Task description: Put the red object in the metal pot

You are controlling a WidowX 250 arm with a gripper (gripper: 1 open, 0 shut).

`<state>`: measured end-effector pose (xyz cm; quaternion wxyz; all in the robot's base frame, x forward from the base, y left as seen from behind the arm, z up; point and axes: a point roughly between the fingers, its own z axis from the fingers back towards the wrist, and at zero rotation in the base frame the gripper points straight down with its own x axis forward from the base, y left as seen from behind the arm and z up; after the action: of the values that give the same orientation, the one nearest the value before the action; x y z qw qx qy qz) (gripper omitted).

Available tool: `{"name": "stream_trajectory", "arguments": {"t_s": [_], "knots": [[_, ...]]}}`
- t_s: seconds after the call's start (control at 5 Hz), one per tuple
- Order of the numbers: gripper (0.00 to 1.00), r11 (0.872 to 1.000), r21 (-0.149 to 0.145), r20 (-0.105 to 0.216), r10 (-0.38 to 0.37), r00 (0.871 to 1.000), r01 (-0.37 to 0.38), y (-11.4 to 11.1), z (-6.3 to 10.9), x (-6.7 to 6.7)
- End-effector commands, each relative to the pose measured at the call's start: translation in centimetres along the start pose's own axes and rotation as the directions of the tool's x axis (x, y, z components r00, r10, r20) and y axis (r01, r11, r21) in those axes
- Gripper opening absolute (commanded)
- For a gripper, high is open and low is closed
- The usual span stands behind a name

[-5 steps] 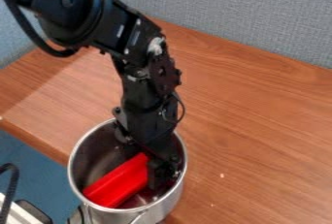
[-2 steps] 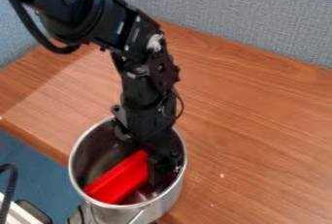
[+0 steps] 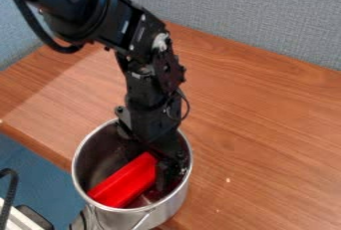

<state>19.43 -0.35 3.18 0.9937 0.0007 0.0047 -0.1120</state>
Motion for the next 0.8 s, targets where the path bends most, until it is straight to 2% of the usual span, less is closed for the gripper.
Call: {"name": "stream_trajectory", "arguments": {"t_s": [0.0, 0.6], "knots": [[1.00, 1.000, 0.004, 0.029, 0.020, 0.999, -0.020, 0.56, 0.56, 0.81], [1.00, 0.999, 0.010, 0.045, 0.038, 0.998, -0.039, 0.99, 1.03, 1.15]]}}
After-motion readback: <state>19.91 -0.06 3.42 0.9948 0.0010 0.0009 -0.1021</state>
